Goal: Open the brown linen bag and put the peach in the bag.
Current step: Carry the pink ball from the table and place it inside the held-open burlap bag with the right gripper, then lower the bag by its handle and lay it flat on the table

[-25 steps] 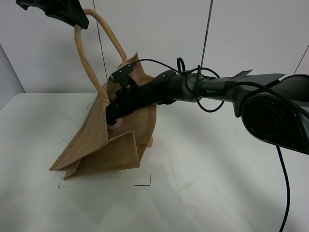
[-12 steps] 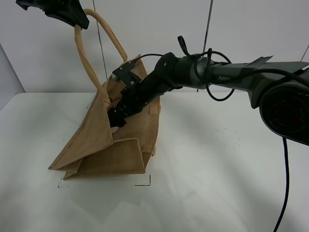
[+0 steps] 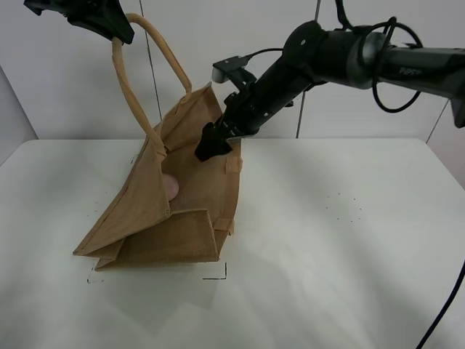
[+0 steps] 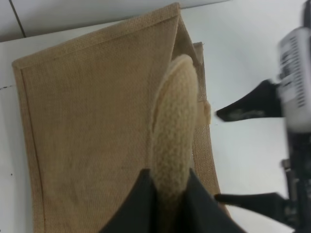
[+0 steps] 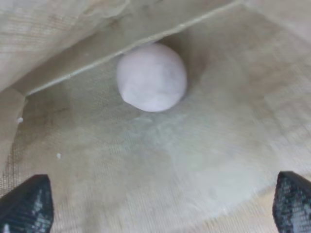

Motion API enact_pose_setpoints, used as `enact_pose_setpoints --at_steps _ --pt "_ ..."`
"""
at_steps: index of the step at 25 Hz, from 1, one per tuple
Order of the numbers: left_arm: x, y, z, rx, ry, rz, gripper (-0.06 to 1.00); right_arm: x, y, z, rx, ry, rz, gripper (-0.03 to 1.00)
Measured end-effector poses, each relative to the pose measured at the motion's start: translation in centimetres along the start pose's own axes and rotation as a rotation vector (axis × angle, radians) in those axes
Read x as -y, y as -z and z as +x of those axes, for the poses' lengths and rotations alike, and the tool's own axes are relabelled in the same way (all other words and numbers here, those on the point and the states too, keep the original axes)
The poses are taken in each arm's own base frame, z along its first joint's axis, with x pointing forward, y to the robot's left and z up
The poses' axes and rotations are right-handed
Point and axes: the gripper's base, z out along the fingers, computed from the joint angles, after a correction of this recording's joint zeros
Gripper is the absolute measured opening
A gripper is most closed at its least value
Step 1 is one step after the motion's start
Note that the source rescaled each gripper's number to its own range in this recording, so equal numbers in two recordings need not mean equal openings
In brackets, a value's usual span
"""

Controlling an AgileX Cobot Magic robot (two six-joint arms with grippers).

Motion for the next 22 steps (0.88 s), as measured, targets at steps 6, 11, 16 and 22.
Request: enact_pose_setpoints --at_steps 6,11,16,22 --pt "0.0 0.0 0.0 0.000 0.000 0.000 0.00 2.3 2.6 1.4 -0.136 -0.204 0.174 1.00" --pt "0.0 0.0 0.0 0.000 0.000 0.000 0.00 5.9 4.8 4.2 -0.301 -0.345 0.353 1.00" --pt "0.0 0.0 0.0 0.000 0.000 0.000 0.00 10.7 8.5 7.2 -0.320 -0.501 0.448 1.00" --pt "0.0 0.0 0.0 0.000 0.000 0.000 0.00 16.0 13.6 11.8 -0.312 -0.689 0.536 1.00"
